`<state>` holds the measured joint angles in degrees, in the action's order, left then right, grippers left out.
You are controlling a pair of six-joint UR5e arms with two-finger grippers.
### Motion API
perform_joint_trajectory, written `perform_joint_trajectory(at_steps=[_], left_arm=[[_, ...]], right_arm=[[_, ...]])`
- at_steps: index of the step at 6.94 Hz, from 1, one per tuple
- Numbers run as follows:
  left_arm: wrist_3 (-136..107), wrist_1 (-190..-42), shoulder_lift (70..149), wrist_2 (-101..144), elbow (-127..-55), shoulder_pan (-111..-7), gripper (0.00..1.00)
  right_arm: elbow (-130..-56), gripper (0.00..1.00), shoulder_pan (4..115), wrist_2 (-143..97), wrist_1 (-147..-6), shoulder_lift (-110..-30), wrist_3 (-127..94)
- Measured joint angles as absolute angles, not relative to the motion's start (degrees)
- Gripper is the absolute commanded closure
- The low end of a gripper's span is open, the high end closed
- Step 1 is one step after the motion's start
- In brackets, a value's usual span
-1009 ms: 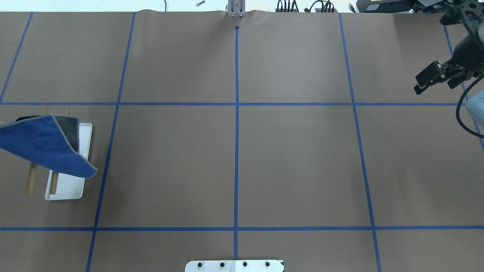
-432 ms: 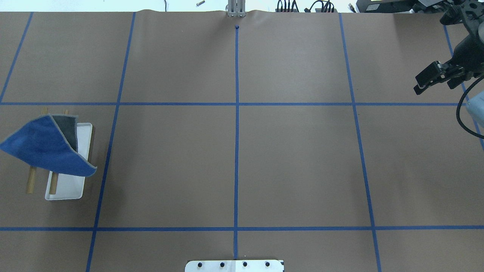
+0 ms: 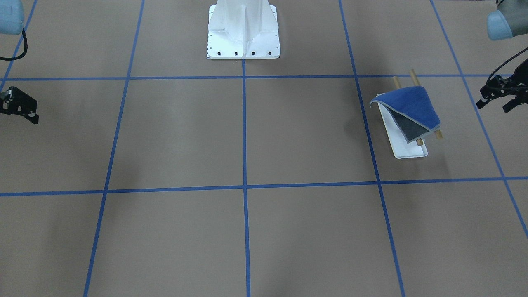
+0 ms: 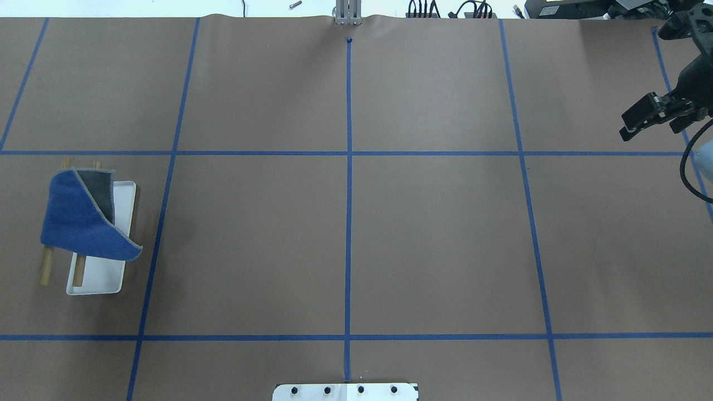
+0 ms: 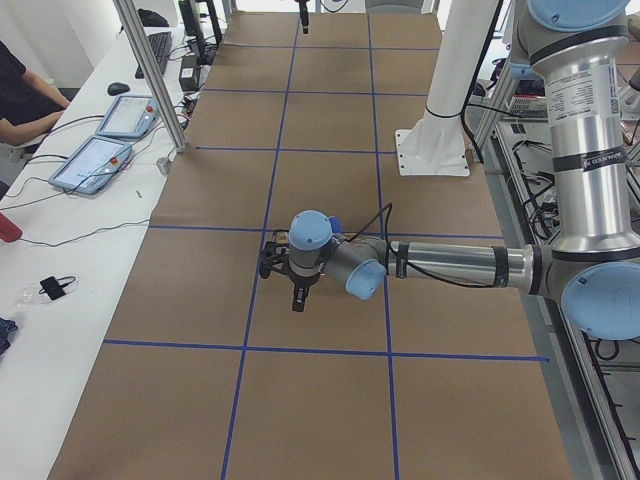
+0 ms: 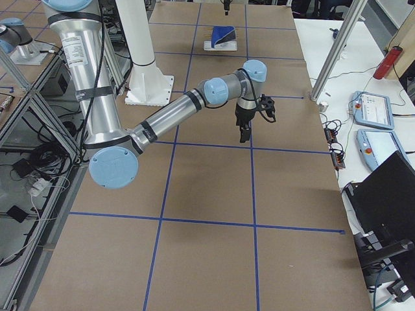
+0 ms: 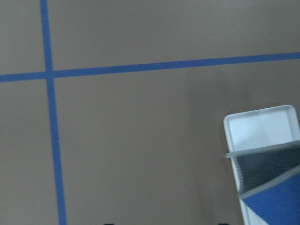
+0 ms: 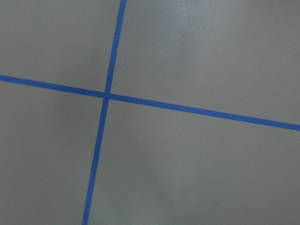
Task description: Hang towel on rack
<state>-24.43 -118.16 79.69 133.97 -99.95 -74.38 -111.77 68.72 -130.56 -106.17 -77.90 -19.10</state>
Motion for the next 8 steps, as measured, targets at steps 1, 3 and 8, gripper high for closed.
perform_joint_trajectory(at_steps=[1, 3, 8], left_arm=[[-22.44, -113.23, 82.57, 133.61, -99.28, -76.18, 0.01], [-9.07, -103.45, 89.24, 131.57, -96.64, -80.99, 0.01], [-0.02, -103.51, 91.34, 129.29, -89.09, -85.07, 0.01]], right_arm=[[-111.21, 0.00, 70.72, -130.55, -106.19, -78.99, -19.04], [-108.04, 0.00, 77.58, -131.10, -106.16, -82.34, -14.62], [-91.68, 0.00, 90.18, -133.51, -105.40, -84.55, 8.96]])
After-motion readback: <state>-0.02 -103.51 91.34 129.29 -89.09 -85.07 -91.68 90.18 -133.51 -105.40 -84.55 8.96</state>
